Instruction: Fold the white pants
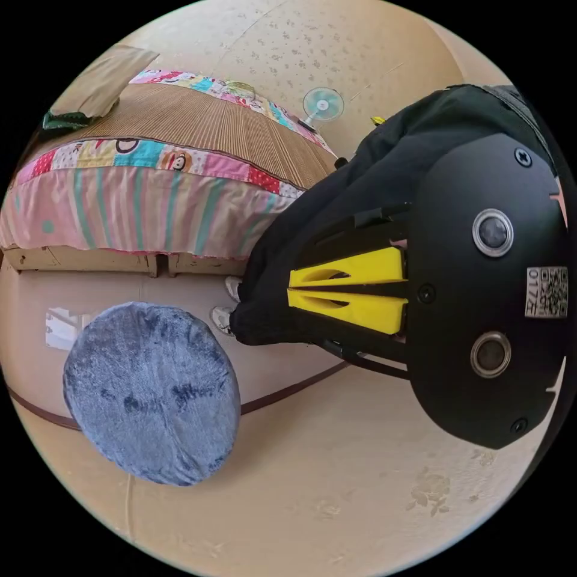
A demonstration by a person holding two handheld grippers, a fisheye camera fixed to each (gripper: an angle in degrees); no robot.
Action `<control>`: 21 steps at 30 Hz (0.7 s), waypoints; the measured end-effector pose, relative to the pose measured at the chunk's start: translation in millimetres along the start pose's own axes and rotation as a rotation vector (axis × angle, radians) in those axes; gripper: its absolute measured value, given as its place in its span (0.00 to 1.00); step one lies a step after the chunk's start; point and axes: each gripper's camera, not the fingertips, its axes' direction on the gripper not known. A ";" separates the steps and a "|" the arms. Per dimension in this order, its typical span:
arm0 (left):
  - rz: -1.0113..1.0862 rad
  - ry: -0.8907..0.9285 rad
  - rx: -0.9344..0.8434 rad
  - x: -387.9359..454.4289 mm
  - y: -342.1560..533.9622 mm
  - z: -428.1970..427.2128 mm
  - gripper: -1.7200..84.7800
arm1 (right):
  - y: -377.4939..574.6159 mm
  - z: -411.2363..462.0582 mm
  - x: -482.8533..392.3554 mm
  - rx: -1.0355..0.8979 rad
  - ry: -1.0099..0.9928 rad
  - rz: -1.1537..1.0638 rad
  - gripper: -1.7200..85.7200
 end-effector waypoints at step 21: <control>0.151 -0.205 0.067 96.1 -5.6 -219.1 0.01 | -110.0 77.4 -6.1 -0.211 -0.004 0.198 0.03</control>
